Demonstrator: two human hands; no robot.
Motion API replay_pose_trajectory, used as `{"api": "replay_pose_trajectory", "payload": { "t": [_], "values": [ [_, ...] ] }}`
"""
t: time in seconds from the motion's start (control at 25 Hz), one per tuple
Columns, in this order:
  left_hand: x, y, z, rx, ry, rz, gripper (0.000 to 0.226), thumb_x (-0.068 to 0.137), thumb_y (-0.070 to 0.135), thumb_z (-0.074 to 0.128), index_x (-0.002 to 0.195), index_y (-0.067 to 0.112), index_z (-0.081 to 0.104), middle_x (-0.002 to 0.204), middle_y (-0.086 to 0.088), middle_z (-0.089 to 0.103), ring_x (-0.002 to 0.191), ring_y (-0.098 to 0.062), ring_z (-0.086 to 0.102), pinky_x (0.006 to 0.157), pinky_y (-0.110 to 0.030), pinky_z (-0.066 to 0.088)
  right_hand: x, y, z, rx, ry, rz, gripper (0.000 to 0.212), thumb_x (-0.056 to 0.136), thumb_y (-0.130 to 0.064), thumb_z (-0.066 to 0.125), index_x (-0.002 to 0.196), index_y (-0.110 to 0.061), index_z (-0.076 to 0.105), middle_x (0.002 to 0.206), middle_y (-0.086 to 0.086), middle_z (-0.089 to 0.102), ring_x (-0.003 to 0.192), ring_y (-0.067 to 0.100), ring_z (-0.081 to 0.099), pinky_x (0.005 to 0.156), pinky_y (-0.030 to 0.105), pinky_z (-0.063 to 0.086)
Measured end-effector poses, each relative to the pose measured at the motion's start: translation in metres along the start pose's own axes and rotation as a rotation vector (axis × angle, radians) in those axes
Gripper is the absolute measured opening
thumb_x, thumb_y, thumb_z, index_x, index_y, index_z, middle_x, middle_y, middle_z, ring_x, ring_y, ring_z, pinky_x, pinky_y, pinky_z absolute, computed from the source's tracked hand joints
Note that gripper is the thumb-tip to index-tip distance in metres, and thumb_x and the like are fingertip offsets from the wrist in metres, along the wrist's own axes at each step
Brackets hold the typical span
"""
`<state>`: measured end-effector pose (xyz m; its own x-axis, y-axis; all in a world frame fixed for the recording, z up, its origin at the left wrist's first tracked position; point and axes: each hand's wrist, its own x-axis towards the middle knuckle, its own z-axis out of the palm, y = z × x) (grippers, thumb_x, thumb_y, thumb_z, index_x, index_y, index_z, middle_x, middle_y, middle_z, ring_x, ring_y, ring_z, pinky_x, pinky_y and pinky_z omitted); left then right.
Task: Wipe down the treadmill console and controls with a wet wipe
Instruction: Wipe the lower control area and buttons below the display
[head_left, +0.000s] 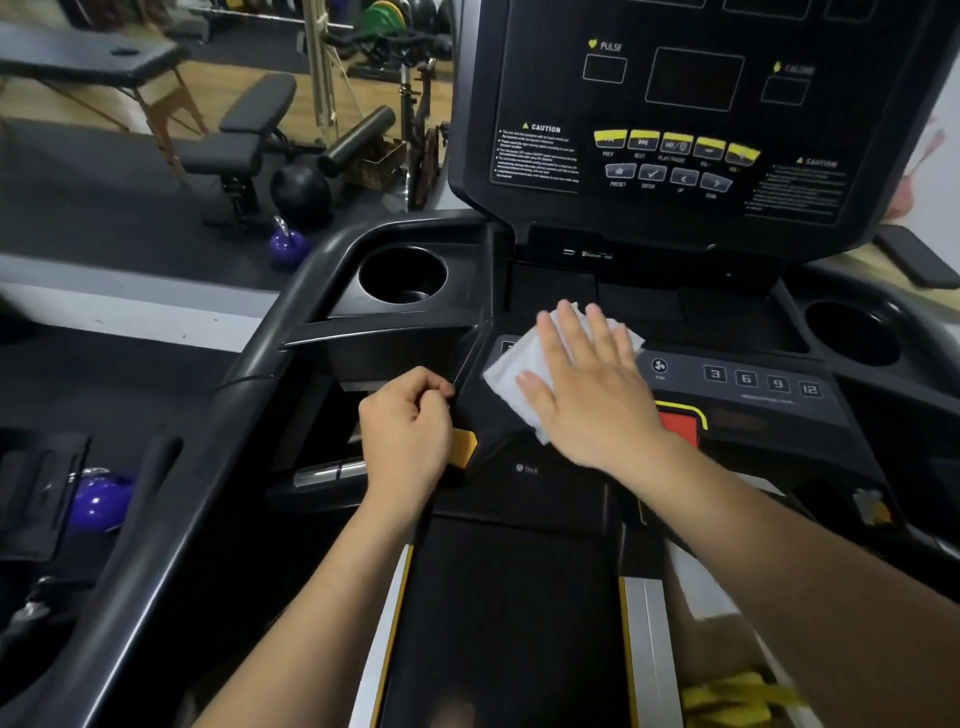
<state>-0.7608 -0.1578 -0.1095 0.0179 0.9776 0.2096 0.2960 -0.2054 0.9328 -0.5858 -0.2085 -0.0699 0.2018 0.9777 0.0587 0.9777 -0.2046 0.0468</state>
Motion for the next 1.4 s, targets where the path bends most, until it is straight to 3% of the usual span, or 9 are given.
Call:
{"api": "replay_pose_trajectory", "payload": {
  "t": [0.24, 0.4, 0.68, 0.84, 0.96, 1.04, 1.12, 1.24, 1.4],
  "values": [
    [-0.002, -0.003, -0.003, 0.066, -0.014, 0.068, 0.028, 0.071, 0.01, 0.043, 0.064, 0.027, 0.065, 0.063, 0.012, 0.064, 0.06, -0.005, 0.057, 0.053, -0.012, 0.039, -0.014, -0.038, 0.007, -0.039, 0.045, -0.244, 0.066, 0.099, -0.053, 0.014, 0.154, -0.018, 0.006, 0.163, 0.004, -0.002, 0.147, 0.027, -0.013, 0.118, 0.049, -0.003],
    [-0.002, -0.003, -0.002, 0.07, -0.011, 0.051, 0.029, 0.072, 0.014, 0.042, 0.067, 0.03, 0.066, 0.075, 0.015, 0.07, 0.076, 0.005, 0.062, 0.065, -0.004, 0.041, -0.027, 0.009, 0.005, -0.033, 0.038, -0.094, 0.072, 0.096, -0.058, 0.009, 0.154, -0.016, 0.0, 0.162, 0.004, -0.008, 0.147, 0.025, -0.017, 0.119, 0.045, -0.003],
    [-0.005, 0.003, -0.002, 0.092, -0.004, -0.011, 0.029, 0.073, 0.011, 0.042, 0.07, 0.025, 0.067, 0.079, 0.018, 0.07, 0.076, 0.006, 0.061, 0.067, -0.021, 0.046, -0.071, 0.096, 0.013, -0.01, 0.023, 0.115, 0.075, 0.096, -0.059, 0.005, 0.154, -0.012, -0.001, 0.161, 0.009, -0.01, 0.147, 0.021, -0.017, 0.119, 0.04, -0.008],
    [-0.005, 0.009, 0.001, 0.125, 0.012, 0.029, 0.027, 0.074, 0.012, 0.044, 0.071, 0.028, 0.065, 0.076, 0.012, 0.067, 0.075, -0.001, 0.059, 0.064, -0.012, 0.042, -0.093, 0.141, 0.018, -0.058, 0.042, 0.201, 0.075, 0.096, -0.058, 0.01, 0.154, -0.011, 0.003, 0.162, 0.011, -0.003, 0.148, 0.022, -0.011, 0.118, 0.039, -0.006],
    [-0.011, 0.019, 0.013, 0.181, -0.013, 0.19, 0.025, 0.077, 0.013, 0.046, 0.085, 0.018, 0.069, 0.087, 0.004, 0.064, 0.082, -0.014, 0.06, 0.076, -0.025, 0.046, -0.102, 0.161, 0.017, -0.069, 0.036, 0.265, 0.077, 0.094, -0.058, 0.009, 0.154, -0.01, 0.007, 0.162, 0.013, 0.003, 0.148, 0.023, -0.006, 0.119, 0.041, -0.002],
    [-0.014, 0.023, 0.022, 0.221, 0.0, 0.234, 0.026, 0.08, 0.017, 0.047, 0.096, 0.013, 0.068, 0.096, 0.0, 0.062, 0.09, -0.018, 0.059, 0.083, -0.031, 0.046, -0.094, 0.156, 0.014, -0.055, 0.025, 0.342, 0.076, 0.094, -0.056, 0.009, 0.154, -0.008, 0.007, 0.161, 0.015, 0.002, 0.148, 0.027, -0.005, 0.12, 0.046, 0.001],
    [-0.01, 0.025, 0.024, 0.102, 0.045, 0.128, 0.024, 0.083, 0.022, 0.047, 0.099, 0.016, 0.064, 0.096, 0.003, 0.064, 0.09, -0.015, 0.059, 0.082, -0.022, 0.044, -0.078, 0.136, 0.011, -0.015, 0.012, 0.377, 0.074, 0.096, -0.054, 0.011, 0.154, -0.009, 0.002, 0.161, 0.014, -0.004, 0.147, 0.032, -0.01, 0.119, 0.049, -0.001],
    [-0.004, 0.022, 0.018, -0.161, 0.063, -0.077, 0.021, 0.087, 0.02, 0.044, 0.096, 0.019, 0.063, 0.092, 0.006, 0.069, 0.088, -0.008, 0.065, 0.077, -0.013, 0.046, -0.052, 0.081, 0.006, 0.059, -0.014, 0.198, 0.069, 0.099, -0.053, 0.01, 0.154, -0.014, -0.003, 0.162, 0.007, -0.012, 0.145, 0.029, -0.02, 0.118, 0.048, -0.009],
    [-0.011, 0.019, 0.011, -0.216, 0.049, -0.043, 0.024, 0.089, 0.015, 0.041, 0.09, 0.022, 0.064, 0.089, 0.006, 0.07, 0.085, -0.004, 0.067, 0.075, -0.016, 0.05, -0.035, -0.003, 0.004, 0.056, -0.008, -0.044, 0.07, 0.098, -0.054, 0.013, 0.154, -0.017, -0.005, 0.161, 0.004, -0.015, 0.144, 0.028, -0.024, 0.116, 0.051, -0.009]
  ]
}}
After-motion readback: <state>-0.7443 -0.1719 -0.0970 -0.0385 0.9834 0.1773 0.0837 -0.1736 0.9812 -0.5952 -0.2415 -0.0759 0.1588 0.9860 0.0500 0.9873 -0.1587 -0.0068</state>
